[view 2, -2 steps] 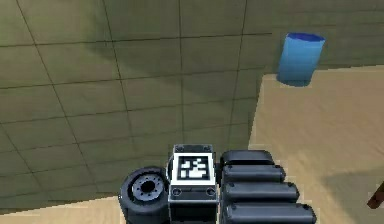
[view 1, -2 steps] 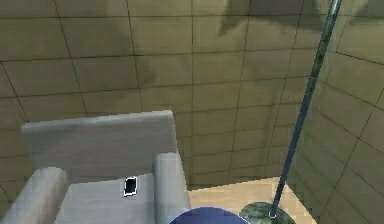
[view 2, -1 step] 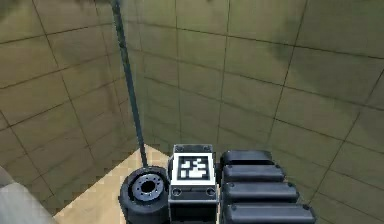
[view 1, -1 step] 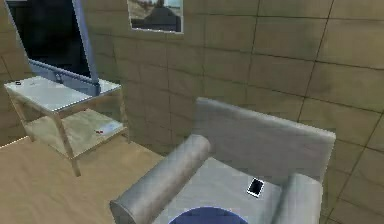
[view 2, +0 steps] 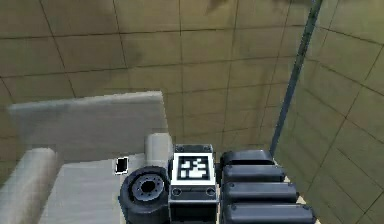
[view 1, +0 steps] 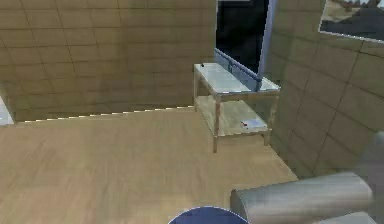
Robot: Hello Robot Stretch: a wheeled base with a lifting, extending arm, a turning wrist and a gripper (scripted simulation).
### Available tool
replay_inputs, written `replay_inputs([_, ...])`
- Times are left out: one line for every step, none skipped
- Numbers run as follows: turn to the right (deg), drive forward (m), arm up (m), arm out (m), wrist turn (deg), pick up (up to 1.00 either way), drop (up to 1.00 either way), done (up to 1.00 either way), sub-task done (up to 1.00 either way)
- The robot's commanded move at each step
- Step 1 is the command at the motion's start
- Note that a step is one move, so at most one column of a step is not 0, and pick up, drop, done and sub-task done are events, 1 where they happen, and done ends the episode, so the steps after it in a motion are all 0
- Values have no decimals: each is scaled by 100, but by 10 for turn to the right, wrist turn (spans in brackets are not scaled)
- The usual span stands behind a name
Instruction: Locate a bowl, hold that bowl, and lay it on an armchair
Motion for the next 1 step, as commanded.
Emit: replay_inputs([-330,0,0,0,0,0,0,0,0])
